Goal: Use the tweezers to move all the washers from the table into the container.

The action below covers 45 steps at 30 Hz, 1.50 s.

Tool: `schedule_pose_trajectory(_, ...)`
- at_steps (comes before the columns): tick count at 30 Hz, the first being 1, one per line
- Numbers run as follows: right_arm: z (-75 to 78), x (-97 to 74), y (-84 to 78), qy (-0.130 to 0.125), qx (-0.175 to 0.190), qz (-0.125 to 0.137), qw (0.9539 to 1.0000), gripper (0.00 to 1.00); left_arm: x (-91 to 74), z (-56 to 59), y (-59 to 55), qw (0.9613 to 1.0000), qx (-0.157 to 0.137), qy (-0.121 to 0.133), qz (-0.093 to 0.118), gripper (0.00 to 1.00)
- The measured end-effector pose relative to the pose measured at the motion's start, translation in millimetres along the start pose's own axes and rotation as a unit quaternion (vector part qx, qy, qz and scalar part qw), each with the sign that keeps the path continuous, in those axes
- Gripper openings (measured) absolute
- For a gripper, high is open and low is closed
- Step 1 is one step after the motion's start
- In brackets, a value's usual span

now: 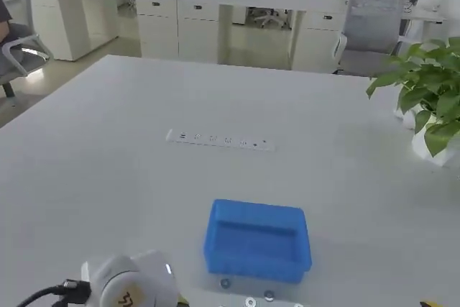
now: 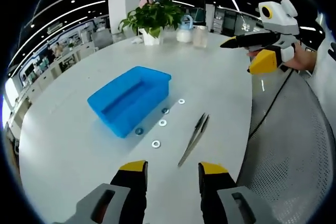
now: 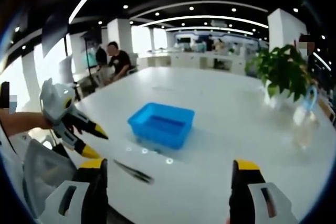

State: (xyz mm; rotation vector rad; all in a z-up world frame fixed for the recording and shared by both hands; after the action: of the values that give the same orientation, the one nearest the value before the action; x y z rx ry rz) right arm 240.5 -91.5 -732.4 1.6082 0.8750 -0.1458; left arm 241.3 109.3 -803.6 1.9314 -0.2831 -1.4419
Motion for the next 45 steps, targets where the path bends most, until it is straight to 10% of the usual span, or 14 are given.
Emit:
schedule_pose_trajectory(21, -4.0, 4.9, 0.2, 0.012, -0.018, -0.018, 0.9996, 0.95, 40.9, 20.9, -4.5, 0.9931, 0.099, -0.062, -0.004, 0.0)
schedule_pose_trajectory(29, -24.1, 14.3, -7.0, 0.059, -0.057, -0.053, 0.9952, 0.82, 22.2, 33.1, 0.5, 0.9946, 0.081, -0.064, 0.005, 0.0)
schedule_pose_trajectory(34, -46.0, 26.5, -20.5, 0.11, -0.106, -0.104, 0.9827, 0.55, 1.8, 31.5, 10.7, 0.9961, 0.076, -0.045, 0.005, 0.0)
schedule_pose_trajectory(39, -74.8, 48.3, -40.8, 0.16, -0.202, -0.152, 0.9542, 0.39, -24.3, 33.4, 24.4, 0.9968, 0.067, -0.031, 0.029, 0.0)
schedule_pose_trajectory(45, -103.7, 72.9, -56.5, 0.207, -0.229, -0.182, 0.9337, 0.3, -40.8, 34.5, 36.1, 0.9963, 0.068, -0.023, 0.048, 0.0)
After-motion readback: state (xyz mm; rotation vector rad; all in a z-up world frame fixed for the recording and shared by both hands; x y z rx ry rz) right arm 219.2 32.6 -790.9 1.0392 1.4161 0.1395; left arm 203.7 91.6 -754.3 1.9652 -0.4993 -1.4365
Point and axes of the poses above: the centre of the closed fingertips' face, and the gripper's own axes: x roughly forward along the fingers, z roughly to its right, y roughly out of its top, the point moved 3 cm from there along -x, roughly backward along the fingers, and after that the axes turned 13 degrees about x, right-handed, at the moved point
